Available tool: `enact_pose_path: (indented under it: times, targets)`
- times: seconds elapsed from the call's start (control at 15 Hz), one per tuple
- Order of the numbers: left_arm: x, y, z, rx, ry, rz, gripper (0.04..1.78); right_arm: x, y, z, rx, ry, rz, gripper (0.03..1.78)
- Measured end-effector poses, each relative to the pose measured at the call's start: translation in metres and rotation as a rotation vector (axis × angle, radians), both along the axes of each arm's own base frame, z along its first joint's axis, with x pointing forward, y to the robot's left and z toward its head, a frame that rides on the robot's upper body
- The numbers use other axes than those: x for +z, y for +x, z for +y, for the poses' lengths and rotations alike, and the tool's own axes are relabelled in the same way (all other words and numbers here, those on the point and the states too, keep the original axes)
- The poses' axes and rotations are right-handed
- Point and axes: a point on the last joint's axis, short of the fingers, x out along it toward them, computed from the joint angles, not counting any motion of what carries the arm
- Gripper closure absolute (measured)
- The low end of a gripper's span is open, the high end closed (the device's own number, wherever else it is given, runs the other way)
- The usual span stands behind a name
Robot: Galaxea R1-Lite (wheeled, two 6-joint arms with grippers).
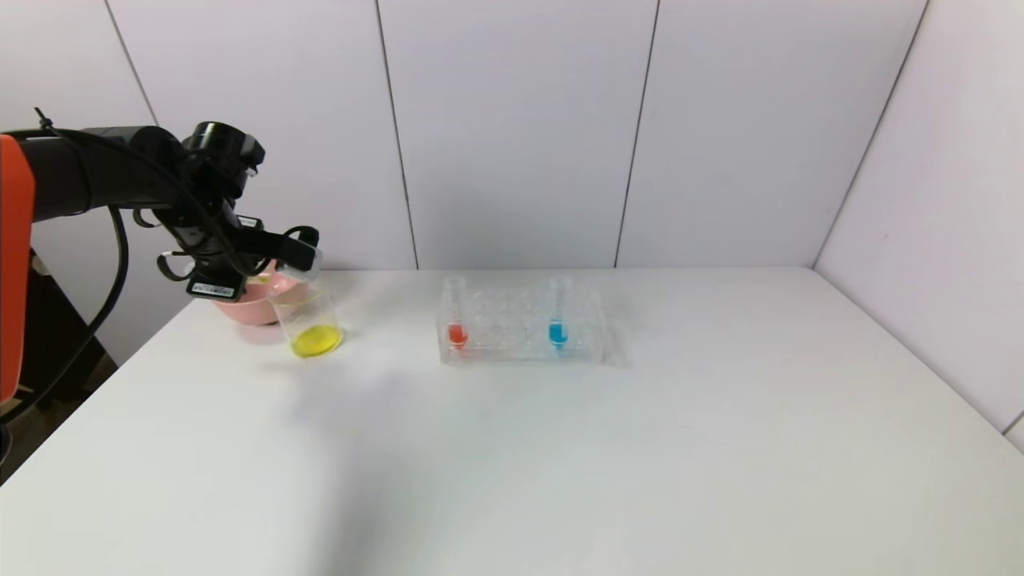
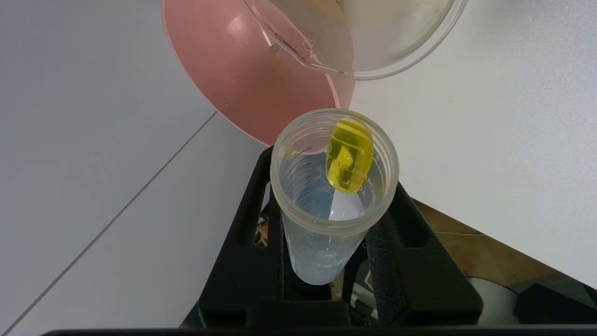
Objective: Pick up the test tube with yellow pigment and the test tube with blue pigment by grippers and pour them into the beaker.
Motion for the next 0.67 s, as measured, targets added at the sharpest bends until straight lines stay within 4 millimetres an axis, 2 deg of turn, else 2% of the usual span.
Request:
enact_pose_path:
  times: [0.2, 0.33, 0.67]
  targets:
    - [0.003, -0.002, 0.0, -0.005, -0.023, -0.004, 1.3, 0.0, 0.0, 0.0, 0.0, 0.0, 0.0, 0.1]
    - [0.012, -0.009, 0.004, 0.004, -0.113, -0.033, 1.3, 0.0, 0.0, 0.0, 0.0, 0.0, 0.0, 0.1]
    - [0.058, -0.039, 0.035, 0.178, -0.48, -0.263, 1.3, 0.0, 0.0, 0.0, 0.0, 0.0, 0.0, 0.1]
